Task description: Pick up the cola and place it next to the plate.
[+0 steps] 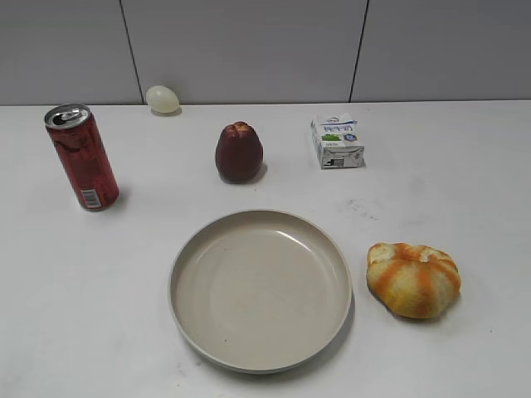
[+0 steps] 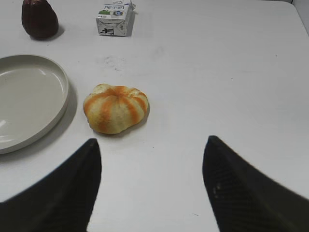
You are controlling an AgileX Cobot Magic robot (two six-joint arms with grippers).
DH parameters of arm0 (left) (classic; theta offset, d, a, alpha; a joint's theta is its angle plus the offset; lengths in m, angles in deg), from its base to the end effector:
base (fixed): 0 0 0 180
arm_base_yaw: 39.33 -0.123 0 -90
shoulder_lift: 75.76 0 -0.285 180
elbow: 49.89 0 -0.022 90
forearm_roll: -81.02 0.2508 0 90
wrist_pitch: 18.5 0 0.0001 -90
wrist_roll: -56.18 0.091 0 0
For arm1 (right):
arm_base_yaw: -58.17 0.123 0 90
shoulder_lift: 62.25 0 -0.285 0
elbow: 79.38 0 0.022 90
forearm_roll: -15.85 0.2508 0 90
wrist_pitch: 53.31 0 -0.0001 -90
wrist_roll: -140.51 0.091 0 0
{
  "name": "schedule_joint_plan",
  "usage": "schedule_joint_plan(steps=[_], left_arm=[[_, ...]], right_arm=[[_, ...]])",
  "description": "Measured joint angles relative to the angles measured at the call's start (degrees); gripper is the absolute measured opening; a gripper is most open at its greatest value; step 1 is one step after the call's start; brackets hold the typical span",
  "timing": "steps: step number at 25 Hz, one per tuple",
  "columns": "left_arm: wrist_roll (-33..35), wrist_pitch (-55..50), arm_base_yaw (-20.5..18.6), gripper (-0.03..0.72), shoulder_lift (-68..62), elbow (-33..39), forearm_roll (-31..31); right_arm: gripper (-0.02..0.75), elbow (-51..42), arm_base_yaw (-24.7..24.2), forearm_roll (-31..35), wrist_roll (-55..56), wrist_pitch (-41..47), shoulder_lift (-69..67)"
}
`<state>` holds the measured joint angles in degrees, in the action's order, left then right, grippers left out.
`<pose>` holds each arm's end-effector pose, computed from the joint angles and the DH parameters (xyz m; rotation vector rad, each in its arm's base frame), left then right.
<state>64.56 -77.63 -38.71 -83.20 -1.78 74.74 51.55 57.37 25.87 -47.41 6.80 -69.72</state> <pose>-0.0059 -0.0085 0.2822 0.1607 1.9907 -0.0431 -0.0047 0.0138 0.2768 -0.1323 2.0211 0.1129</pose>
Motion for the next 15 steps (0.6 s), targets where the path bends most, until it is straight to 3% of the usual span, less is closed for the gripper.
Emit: schedule_joint_plan(steps=[9, 15], left_arm=[[0.0, 14.49, 0.0, 0.554, -9.97, -1.44, -0.36], [3.34, 23.6, 0.0, 0.595, -25.09, -2.6, -6.27]], right_arm=[[0.532, 0.0, 0.0, 0.0, 0.0, 0.0, 0.0], [0.532, 0.0, 0.0, 0.0, 0.0, 0.0, 0.0]])
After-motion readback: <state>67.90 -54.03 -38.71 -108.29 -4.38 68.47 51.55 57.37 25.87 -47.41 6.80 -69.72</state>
